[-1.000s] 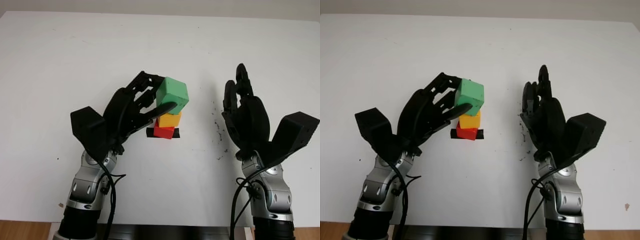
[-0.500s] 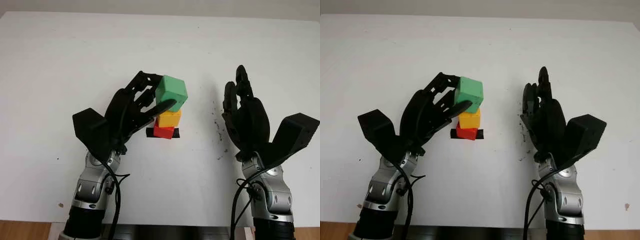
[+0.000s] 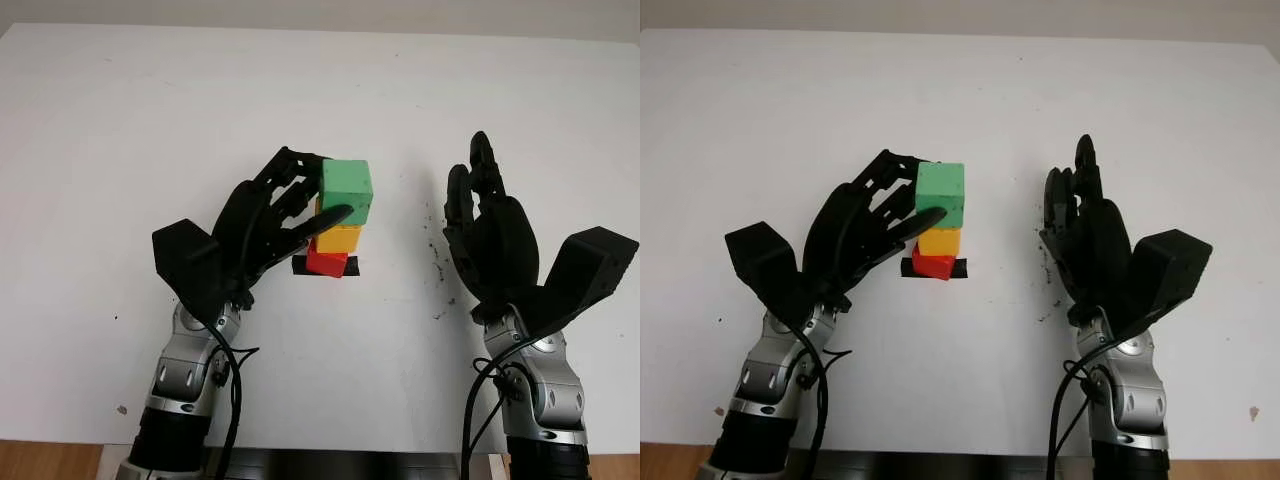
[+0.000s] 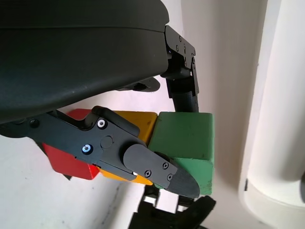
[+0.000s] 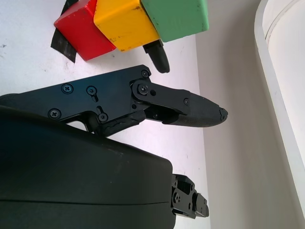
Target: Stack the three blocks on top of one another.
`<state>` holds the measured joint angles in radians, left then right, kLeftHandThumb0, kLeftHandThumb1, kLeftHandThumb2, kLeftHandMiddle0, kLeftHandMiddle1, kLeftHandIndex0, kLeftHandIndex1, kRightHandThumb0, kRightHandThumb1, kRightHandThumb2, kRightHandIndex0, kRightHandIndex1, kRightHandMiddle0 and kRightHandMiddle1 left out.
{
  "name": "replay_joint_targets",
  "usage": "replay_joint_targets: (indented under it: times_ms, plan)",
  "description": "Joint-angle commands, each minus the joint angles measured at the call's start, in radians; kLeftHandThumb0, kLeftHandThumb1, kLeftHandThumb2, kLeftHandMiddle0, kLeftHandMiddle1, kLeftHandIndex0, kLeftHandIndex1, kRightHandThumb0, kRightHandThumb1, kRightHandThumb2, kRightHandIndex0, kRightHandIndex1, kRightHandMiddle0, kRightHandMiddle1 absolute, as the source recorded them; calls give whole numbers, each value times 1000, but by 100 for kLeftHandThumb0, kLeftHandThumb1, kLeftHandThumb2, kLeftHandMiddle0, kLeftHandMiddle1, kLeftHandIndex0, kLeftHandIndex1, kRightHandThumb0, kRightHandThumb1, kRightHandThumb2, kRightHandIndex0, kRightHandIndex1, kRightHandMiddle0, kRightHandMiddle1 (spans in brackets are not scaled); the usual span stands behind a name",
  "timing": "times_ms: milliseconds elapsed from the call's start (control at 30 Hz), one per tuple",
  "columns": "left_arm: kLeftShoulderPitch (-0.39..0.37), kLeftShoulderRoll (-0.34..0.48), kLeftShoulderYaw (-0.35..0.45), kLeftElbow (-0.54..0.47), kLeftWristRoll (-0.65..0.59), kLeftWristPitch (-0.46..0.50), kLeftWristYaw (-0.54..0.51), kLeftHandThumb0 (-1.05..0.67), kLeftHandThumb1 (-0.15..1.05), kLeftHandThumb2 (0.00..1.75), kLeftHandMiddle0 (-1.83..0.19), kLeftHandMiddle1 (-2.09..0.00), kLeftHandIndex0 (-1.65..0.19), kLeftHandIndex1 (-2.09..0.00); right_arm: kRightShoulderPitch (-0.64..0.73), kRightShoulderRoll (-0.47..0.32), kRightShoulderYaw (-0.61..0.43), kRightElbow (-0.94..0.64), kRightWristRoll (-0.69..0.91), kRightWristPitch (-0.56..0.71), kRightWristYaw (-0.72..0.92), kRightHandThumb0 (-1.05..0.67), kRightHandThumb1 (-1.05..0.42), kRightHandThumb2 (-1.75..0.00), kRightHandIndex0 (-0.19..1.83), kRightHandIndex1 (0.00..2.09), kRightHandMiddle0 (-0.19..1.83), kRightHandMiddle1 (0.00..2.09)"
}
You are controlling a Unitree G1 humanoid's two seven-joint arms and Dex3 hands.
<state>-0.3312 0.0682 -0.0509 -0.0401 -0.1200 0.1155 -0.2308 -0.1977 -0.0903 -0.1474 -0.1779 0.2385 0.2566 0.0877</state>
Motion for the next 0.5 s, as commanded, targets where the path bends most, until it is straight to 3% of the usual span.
replay_joint_targets:
  times_ms: [0,167,467]
  plan:
    - [24,13,-17,-35,13,10,-10,-58,96,4,-39,-9,-46,-153,14,-9,-9,-26,9,9,3,-60,-105,-58,-19,0,-19,0]
    - [51,38,-38,-97,32,6,-27,-55,96,5,-35,-6,-43,-151,12,-14,-9,-26,1,9,4,-60,-105,-58,-19,0,-19,0]
    - [65,41,-42,-111,52,-24,-19,-56,98,6,-32,-5,-32,-156,9,-13,-10,-23,0,11,4,-60,-105,-59,-19,0,-19,1]
